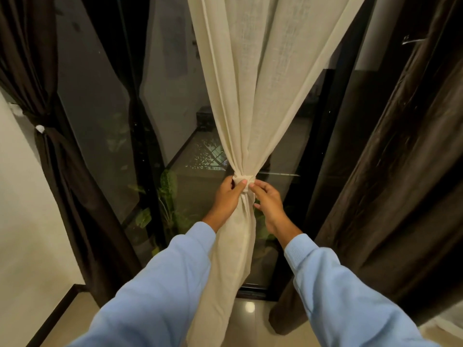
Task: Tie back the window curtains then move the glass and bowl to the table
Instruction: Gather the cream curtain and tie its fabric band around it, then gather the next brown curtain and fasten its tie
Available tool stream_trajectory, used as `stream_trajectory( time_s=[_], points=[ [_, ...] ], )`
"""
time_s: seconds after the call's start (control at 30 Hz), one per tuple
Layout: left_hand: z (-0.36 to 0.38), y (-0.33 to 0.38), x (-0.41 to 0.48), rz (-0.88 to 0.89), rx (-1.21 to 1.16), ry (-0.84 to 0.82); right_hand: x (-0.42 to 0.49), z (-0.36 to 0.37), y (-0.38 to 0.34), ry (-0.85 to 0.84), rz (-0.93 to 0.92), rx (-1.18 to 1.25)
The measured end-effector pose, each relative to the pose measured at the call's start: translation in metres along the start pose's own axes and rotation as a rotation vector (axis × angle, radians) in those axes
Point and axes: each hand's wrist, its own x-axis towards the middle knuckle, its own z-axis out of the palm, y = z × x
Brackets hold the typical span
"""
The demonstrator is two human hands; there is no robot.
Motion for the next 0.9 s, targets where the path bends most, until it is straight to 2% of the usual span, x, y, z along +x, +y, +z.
stream_trajectory(
  time_s=[0.17,0.27,0.33,0.47,0.6,0.67,0.73,0.83,0.9],
  points=[
    [-0.003,-0.012,-0.003,0.072,0.075,0.067,0.009,-0.003,0.005,0.062,-0.039,-0.09],
    [-0.005,-0.018,-0.004,0.087,0.172,0.052,0.013,-0.004,0.015,0.072,-0.063,-0.169],
    [-0.006,-0.024,-0.002,0.064,0.219,0.006,0.012,-0.003,0.019,0.064,-0.085,-0.241],
    [-0.008,-0.028,-0.002,0.045,0.276,-0.186,0.01,0.001,0.028,0.033,-0.113,-0.344],
    [-0.012,-0.026,0.006,0.004,0.318,-0.246,0.002,0.006,0.035,0.023,-0.117,-0.38],
    [-0.012,-0.031,0.015,-0.022,0.418,-0.199,-0.002,0.009,0.038,-0.002,-0.121,-0.416],
    [-0.007,-0.035,0.017,-0.066,0.461,-0.043,-0.003,0.008,0.041,0.0,-0.111,-0.424],
    [0.002,-0.041,0.002,0.076,0.416,0.139,-0.009,0.003,0.043,0.008,-0.082,-0.372],
    [0.009,-0.048,-0.009,0.162,0.409,0.144,-0.014,-0.002,0.044,-0.009,-0.067,-0.383]
  ],
)
